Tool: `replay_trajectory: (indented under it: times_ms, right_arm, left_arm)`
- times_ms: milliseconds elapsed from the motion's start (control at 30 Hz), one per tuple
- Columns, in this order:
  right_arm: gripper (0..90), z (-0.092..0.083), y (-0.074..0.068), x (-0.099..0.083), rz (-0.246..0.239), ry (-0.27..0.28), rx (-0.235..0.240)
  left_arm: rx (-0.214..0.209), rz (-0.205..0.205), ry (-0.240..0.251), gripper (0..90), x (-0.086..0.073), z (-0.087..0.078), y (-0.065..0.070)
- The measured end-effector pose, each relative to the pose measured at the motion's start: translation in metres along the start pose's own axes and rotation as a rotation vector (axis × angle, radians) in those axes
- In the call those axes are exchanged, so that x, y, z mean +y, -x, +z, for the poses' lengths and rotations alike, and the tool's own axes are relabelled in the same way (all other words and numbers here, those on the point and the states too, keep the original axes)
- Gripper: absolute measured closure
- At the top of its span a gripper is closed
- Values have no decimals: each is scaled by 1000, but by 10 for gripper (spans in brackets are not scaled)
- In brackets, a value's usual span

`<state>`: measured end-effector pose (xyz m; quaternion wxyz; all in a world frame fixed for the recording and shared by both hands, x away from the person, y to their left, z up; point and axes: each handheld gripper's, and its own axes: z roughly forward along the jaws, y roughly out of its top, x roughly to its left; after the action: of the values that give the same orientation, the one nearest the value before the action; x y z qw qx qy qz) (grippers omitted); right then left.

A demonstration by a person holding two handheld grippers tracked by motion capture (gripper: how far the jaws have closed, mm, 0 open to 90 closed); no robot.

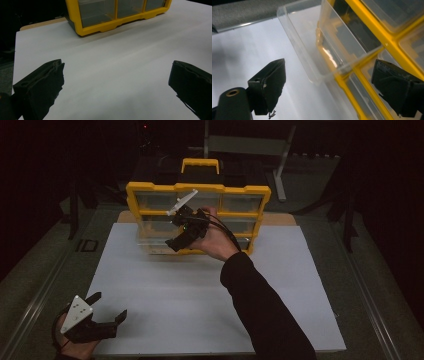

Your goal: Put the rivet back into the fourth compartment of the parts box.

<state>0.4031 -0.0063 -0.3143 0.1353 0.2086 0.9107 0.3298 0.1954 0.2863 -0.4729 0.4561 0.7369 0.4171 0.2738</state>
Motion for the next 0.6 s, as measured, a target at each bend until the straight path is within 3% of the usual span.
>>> replay_trajectory:
  times_ms: [200,600]
  right_arm:
    - [123,0,-1,-17,-26,-75,-20]
    - [116,-4,5,-71,3,-122,-22]
  left_arm:
    - [0,0,-2,7,0,0,0]
    - [4,0,-1,7,0,0,0]
